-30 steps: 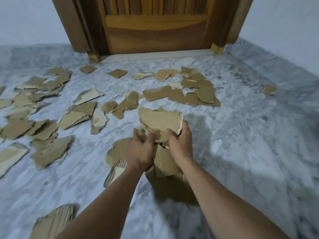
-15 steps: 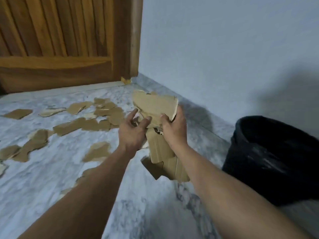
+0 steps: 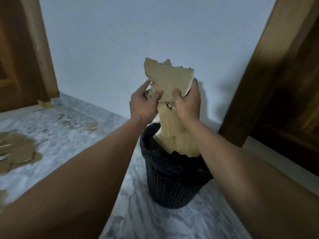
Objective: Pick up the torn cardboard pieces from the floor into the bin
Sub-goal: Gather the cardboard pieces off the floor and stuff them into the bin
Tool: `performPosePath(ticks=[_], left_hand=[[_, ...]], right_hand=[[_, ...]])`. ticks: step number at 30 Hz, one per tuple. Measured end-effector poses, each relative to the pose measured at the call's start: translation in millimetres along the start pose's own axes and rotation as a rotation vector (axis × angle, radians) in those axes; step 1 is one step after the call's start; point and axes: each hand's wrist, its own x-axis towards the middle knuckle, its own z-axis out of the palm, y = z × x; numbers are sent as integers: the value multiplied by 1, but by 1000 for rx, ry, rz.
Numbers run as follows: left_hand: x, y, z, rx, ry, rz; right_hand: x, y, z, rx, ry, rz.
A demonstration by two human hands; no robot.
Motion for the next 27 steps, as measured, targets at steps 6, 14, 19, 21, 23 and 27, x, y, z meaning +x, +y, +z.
performPosePath(ticks=[6, 14, 19, 21, 23, 27], left_hand=[[-18, -46, 42, 143, -149, -99], [-28, -57, 19, 474, -272, -132], [-38, -49, -19, 628, -235, -17], [-42, -48, -43, 684, -216, 4], [-45, -50, -74, 731, -209, 3], [-51, -64, -150, 851, -148, -27]], right_hand=[[-22, 71, -62, -250, -89, 159], [-34, 85, -96, -449, -400, 379], [-39, 59, -81, -542, -444, 349], [-42, 48, -65, -565, -468, 300], [-47, 39, -41, -585, -498, 240], [-65, 24, 21, -611, -559, 132]])
